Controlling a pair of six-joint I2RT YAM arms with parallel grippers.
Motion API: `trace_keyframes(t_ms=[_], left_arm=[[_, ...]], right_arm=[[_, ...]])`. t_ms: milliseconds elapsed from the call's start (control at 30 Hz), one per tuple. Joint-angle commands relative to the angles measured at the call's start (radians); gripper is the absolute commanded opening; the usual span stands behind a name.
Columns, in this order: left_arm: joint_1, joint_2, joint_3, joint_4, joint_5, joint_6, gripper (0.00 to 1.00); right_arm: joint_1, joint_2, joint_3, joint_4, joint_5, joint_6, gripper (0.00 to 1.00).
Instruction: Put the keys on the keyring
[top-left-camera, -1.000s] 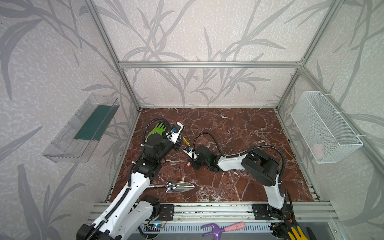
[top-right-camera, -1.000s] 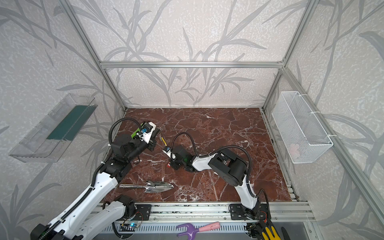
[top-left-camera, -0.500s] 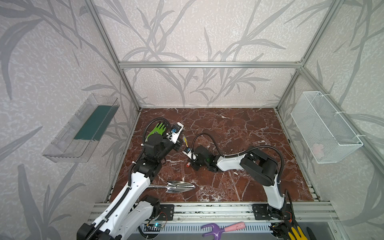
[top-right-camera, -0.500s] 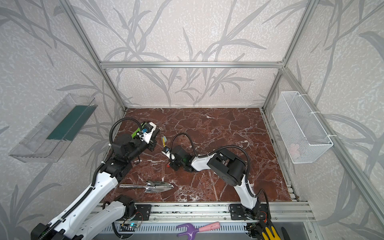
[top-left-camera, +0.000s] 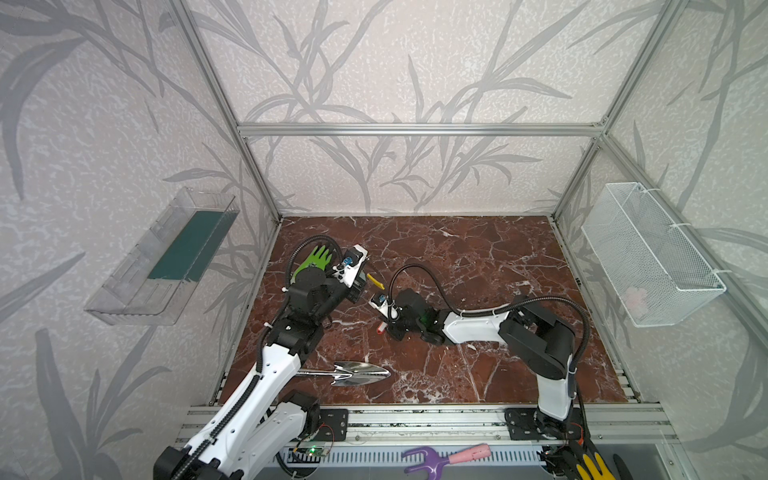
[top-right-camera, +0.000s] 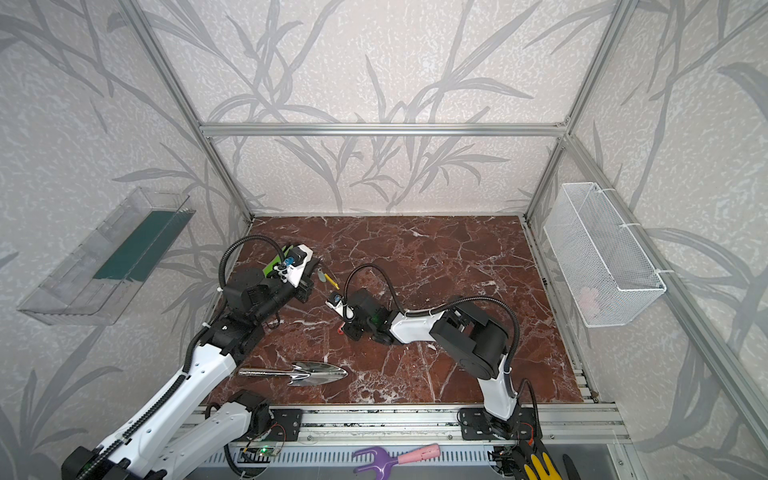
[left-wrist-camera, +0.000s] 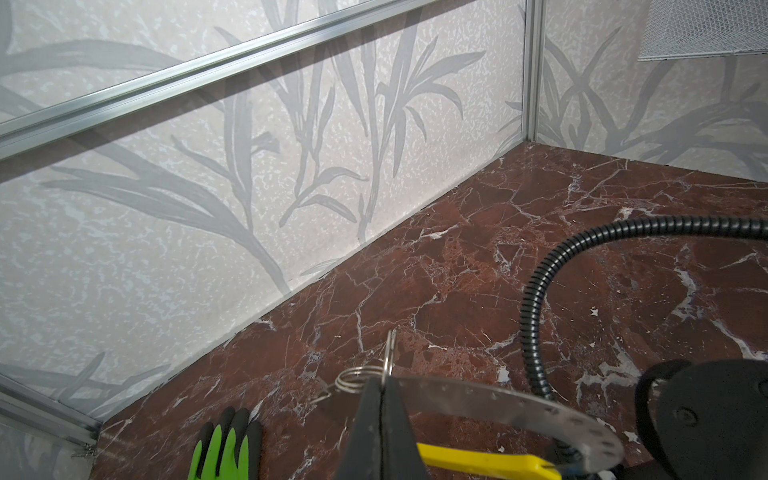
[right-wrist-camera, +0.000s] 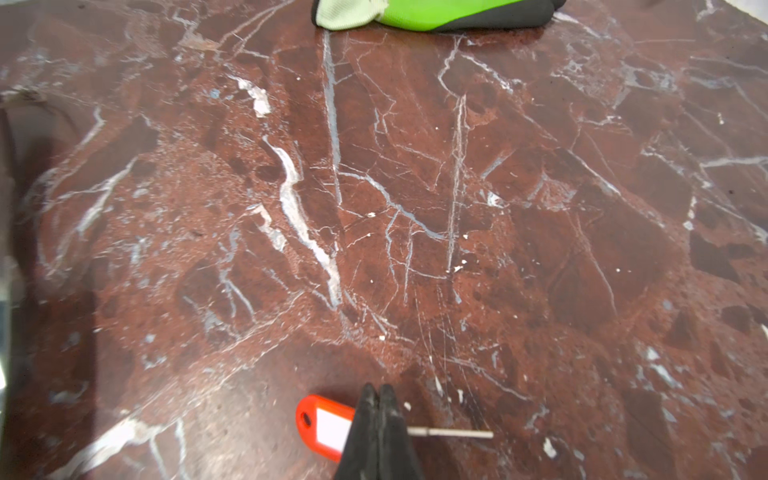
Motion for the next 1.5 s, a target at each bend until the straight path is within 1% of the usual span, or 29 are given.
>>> trace_keyframes(t_ms=[0,133,200,267,333,433,567,633,833,933,1033,1167,1233,1267,1333,1400,1467], left_arm=[[0.003,-0.016,0.001,0.021,0.018,-0.015,0.0],[0.004,-0.02,0.001,0.023,0.028,-0.018,0.0],[0.003,-0.026,0.001,0.023,0.034,-0.02,0.0],[0.002,-0.033,0.003,0.019,0.044,-0.018,0.0],[0.002,-0.038,0.004,0.012,0.055,-0.017,0.0],[0.002,-0.047,0.003,0.01,0.083,-0.016,0.0],[-0.003,-0.055,0.005,0.008,0.117,-0.017,0.0],[-0.004,-0.057,0.006,0.006,0.132,-0.015,0.0],[-0.018,-0.058,0.011,-0.006,0.149,0.006,0.0],[-0.029,-0.06,0.018,-0.023,0.155,0.02,0.0],[-0.046,-0.058,0.027,-0.047,0.152,0.042,0.0],[-0.073,-0.054,0.024,-0.061,0.141,0.061,0.0],[-0.087,-0.051,0.02,-0.06,0.135,0.063,0.0],[-0.096,-0.048,0.018,-0.059,0.129,0.065,0.0],[-0.116,-0.042,0.017,-0.06,0.117,0.072,0.0],[-0.137,-0.036,0.019,-0.064,0.104,0.08,0.0],[-0.155,-0.032,0.021,-0.067,0.093,0.085,0.0]], right_arm=[[-0.013,-0.024,-0.019,-0.014,-0.05,-0.017,0.0],[-0.023,-0.033,-0.045,0.031,-0.108,0.009,0.0],[-0.036,-0.049,-0.069,0.08,-0.137,0.05,0.0],[-0.07,-0.071,-0.11,0.147,-0.207,0.101,0.0],[-0.099,-0.095,-0.136,0.161,-0.256,0.116,0.0],[-0.123,-0.154,-0.184,0.172,-0.322,0.096,0.0],[-0.165,-0.235,-0.243,0.177,-0.354,0.105,0.0],[-0.193,-0.287,-0.268,0.196,-0.388,0.12,0.0],[-0.29,-0.383,-0.345,0.312,-0.569,0.194,0.0],[-0.324,-0.429,-0.362,0.322,-0.626,0.218,0.0],[-0.349,-0.471,-0.362,0.264,-0.643,0.207,0.0],[-0.355,-0.507,-0.327,0.045,-0.618,0.109,0.0],[-0.355,-0.518,-0.334,-0.008,-0.597,0.098,0.0],[-0.354,-0.526,-0.342,-0.029,-0.581,0.095,0.0],[-0.346,-0.548,-0.347,-0.111,-0.514,0.068,0.0],[-0.334,-0.578,-0.342,-0.235,-0.448,0.02,0.0],[-0.335,-0.611,-0.333,-0.346,-0.406,-0.001,0.0]])
